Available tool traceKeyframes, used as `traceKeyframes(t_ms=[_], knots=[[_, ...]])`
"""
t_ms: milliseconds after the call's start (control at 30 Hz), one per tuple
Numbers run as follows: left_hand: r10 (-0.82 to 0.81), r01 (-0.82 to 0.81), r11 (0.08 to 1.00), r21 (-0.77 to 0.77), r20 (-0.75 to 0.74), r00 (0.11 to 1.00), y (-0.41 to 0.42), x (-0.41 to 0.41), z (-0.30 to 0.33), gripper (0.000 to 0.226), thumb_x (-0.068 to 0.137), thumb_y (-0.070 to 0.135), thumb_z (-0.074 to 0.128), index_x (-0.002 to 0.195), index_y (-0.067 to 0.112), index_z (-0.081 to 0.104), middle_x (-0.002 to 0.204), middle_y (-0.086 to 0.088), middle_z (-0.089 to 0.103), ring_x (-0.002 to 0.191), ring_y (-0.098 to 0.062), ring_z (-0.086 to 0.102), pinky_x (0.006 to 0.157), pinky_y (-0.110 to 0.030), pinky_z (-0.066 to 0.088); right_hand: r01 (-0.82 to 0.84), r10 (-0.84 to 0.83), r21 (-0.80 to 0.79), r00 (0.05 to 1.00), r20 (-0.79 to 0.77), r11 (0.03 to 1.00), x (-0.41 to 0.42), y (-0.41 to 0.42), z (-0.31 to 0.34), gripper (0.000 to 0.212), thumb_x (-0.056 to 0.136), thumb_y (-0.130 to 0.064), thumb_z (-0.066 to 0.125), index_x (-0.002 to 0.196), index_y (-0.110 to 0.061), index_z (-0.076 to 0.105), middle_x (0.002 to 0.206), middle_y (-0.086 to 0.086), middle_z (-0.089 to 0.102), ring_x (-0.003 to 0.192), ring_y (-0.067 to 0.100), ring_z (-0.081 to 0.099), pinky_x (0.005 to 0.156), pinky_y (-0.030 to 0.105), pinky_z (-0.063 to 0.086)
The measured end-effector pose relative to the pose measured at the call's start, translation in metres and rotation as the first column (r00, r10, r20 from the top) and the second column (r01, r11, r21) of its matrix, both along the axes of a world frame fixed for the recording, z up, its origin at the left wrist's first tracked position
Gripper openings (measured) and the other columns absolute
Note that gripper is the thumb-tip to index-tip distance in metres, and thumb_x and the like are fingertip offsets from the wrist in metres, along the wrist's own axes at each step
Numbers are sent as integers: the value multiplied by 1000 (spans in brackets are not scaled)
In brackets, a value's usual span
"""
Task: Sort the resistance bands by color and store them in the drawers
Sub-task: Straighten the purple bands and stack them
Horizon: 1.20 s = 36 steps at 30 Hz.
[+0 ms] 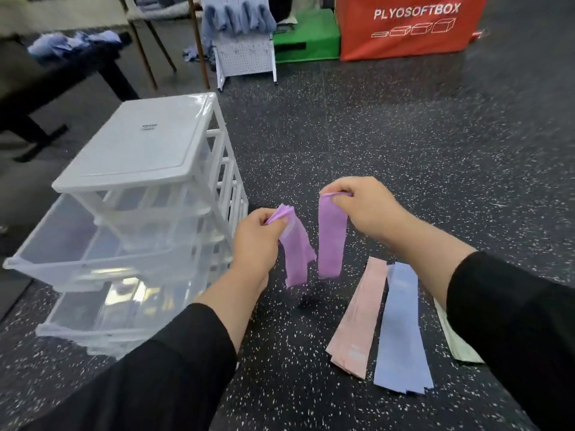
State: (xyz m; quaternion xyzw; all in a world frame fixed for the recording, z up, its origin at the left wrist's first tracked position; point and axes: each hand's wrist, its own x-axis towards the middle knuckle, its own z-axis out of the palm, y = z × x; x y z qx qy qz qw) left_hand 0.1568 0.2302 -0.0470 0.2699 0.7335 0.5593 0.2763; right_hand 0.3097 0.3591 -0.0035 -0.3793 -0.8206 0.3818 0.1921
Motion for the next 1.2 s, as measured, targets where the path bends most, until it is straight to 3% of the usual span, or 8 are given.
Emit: traceKeyframes(t_ms=[133, 200, 400, 500, 700, 933, 1067, 1200], knots=[[-16, 19, 999, 48, -53, 998, -5, 1, 46, 6, 87, 22, 73, 91, 23, 78, 89, -8, 76, 82, -23, 69, 85, -50, 57, -92, 90, 88, 995, 31, 992, 3, -17, 63, 22, 96, -9, 61, 109, -20, 75, 98, -5, 72, 62, -4, 54, 50, 7, 36], [-28, 30, 997, 66, -29, 999, -9, 3, 69, 10, 83, 20, 76, 92, 21, 76, 90, -7, 76, 88, -30, 72, 89, -52, 58, -140, 138, 123, 990, 25, 983, 7, -25, 90, 16, 94, -11, 68, 104, -20, 76, 90, -3, 73, 59, -4, 54, 51, 9, 36], [-97, 97, 988, 121, -3, 995, -25, 15, 125, 11, 82, 5, 76, 78, 12, 70, 64, 1, 64, 66, -17, 54, 66, -35, 44, -323, 296, 236, 945, 142, 916, 16, -58, 146, 10, 89, -19, 75, 92, -28, 78, 69, -12, 64, 53, -3, 48, 51, 13, 37], [-162, 145, 976, 160, 95, 982, -33, 19, 135, 7, 83, 5, 77, 82, 7, 70, 65, -5, 63, 68, -20, 53, 66, -37, 42, -287, 267, 271, 958, 107, 919, 16, -68, 149, 10, 88, -20, 74, 92, -29, 74, 72, -13, 66, 58, 0, 51, 56, 19, 41], [-263, 211, 957, 198, 296, 918, -47, 21, 135, 4, 90, 8, 73, 93, 6, 71, 88, -11, 70, 86, -27, 55, 78, -40, 46, -230, 205, 317, 972, 113, 920, 15, -75, 141, 6, 87, -27, 76, 92, -27, 72, 74, -15, 64, 64, 3, 55, 59, 24, 40], [-324, 234, 936, 264, 385, 864, -56, 21, 135, 31, 92, 10, 67, 115, -10, 69, 123, -27, 69, 98, -25, 65, 95, -41, 52, -196, 192, 312, 980, 47, 930, 5, -83, 131, 9, 87, -28, 77, 92, -25, 70, 82, -13, 67, 77, 2, 60, 72, 28, 50], [-354, 252, 923, 291, 384, 853, -60, 17, 134, 26, 97, 12, 59, 113, -6, 70, 124, -26, 68, 97, -23, 66, 88, -36, 56, -174, 170, 303, 985, 39, 937, 2, -83, 129, 8, 87, -28, 76, 92, -25, 70, 87, -10, 69, 86, 10, 65, 80, 36, 55], [-302, 213, 936, 280, 329, 895, -63, 15, 134, 21, 96, 7, 58, 94, 0, 78, 104, -24, 73, 92, -26, 63, 90, -41, 56, -177, 178, 301, 984, 26, 937, 0, -86, 128, 7, 87, -28, 77, 90, -26, 71, 80, -14, 66, 76, 0, 60, 70, 26, 48]])
